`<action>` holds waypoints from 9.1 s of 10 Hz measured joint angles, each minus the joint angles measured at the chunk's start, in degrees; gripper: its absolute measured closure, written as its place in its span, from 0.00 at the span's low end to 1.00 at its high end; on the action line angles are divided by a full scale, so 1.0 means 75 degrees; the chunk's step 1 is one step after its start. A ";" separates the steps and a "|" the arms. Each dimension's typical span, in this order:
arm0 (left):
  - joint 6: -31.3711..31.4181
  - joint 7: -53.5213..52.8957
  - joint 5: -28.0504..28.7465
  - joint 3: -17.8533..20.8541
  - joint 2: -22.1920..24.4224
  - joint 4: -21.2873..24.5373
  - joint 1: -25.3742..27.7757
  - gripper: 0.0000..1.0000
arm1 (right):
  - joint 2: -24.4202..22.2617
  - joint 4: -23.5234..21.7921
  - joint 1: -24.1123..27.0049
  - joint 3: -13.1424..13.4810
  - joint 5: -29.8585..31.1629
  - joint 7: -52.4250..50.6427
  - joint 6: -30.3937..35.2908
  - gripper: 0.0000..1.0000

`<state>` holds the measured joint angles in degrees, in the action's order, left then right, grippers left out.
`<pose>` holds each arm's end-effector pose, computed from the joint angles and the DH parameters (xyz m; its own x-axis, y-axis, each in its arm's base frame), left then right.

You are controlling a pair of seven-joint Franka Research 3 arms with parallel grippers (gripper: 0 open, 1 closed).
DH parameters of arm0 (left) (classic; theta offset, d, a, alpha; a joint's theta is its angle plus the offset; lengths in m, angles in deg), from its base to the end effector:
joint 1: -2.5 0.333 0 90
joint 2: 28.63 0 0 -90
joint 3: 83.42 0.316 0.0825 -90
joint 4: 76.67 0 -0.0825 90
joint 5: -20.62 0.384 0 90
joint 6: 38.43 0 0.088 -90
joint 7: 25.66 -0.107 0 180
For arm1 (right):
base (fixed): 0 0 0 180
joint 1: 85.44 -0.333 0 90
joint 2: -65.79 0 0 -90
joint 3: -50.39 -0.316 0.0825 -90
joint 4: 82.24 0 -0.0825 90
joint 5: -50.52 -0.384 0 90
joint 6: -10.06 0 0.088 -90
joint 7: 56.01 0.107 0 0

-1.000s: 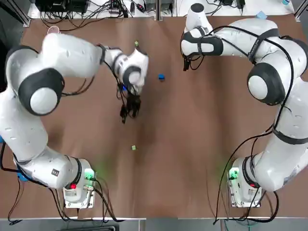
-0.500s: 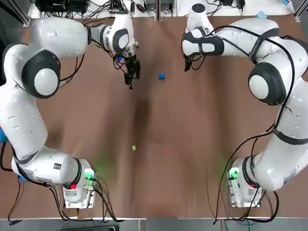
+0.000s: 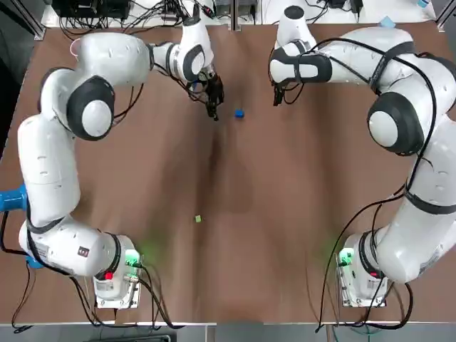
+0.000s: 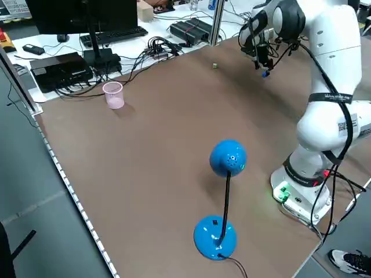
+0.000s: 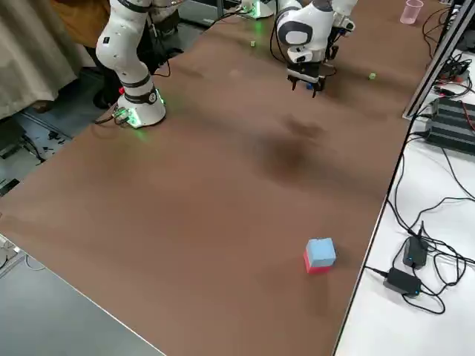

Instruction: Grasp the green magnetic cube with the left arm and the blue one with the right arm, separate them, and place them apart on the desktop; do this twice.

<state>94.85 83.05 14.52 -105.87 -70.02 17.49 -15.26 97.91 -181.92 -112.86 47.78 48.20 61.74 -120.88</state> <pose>0.5452 -0.4199 0.2197 0.1804 0.9362 -0.3016 0.9659 -0.2264 -0.1252 0.5771 0.3315 0.2544 0.0054 -0.9991 -0.0409 -0.9992 -0.0070 0.0391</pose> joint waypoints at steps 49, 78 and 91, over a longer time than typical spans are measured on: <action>0.1401 0.0134 -0.0031 0.0731 -0.0522 -0.0577 -0.1023 0.77 | 0.1413 0.1058 -0.1379 -0.0140 -0.1620 0.0521 -0.1961 0.20; 0.1341 0.0132 -0.0303 0.0633 -0.0508 -0.0545 -0.1417 0.77 | -0.1778 -0.2592 -0.1221 0.0295 -0.1628 -0.4310 -0.1638 0.76; 0.1843 0.0022 -0.0374 0.1159 -0.0633 -0.1064 -0.2210 0.07 | -0.2484 -0.6123 -0.4294 0.0091 -0.1626 -0.7055 -0.3215 0.76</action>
<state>108.67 83.22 11.71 -97.17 -74.77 9.51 -31.84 79.28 -227.84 -145.06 48.46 36.00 8.83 -145.00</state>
